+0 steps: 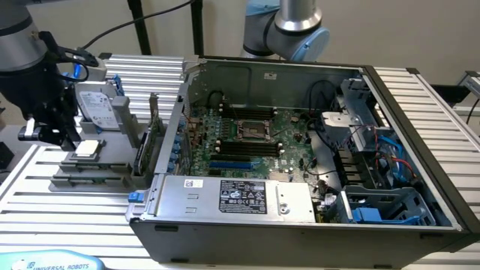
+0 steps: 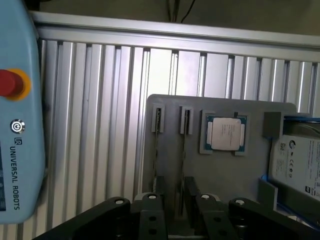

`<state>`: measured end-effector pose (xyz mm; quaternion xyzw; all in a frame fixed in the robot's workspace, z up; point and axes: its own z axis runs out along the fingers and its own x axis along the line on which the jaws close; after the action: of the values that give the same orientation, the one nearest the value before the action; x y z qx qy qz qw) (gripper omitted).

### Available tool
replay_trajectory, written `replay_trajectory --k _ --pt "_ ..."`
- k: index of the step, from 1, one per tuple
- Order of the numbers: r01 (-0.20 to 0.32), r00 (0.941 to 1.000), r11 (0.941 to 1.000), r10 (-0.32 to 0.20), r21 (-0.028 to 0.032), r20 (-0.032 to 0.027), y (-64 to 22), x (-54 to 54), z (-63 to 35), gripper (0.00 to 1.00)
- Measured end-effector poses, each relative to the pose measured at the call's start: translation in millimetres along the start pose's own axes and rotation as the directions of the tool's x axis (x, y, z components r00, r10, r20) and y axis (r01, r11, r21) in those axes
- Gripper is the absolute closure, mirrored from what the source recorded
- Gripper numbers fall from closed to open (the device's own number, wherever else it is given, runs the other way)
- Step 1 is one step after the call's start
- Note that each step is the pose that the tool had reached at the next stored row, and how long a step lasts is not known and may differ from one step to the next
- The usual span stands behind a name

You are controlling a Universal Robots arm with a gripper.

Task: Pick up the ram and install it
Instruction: 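Pick up the ram and move it above insertion slot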

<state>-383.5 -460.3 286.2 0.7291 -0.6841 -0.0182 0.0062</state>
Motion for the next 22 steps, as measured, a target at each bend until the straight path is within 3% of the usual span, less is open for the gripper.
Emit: replay_trajectory --k 22 --pt "0.000 1.0000 1.0000 0.000 0.0000 0.0000 -5.0 10.8 39.6 0.69"
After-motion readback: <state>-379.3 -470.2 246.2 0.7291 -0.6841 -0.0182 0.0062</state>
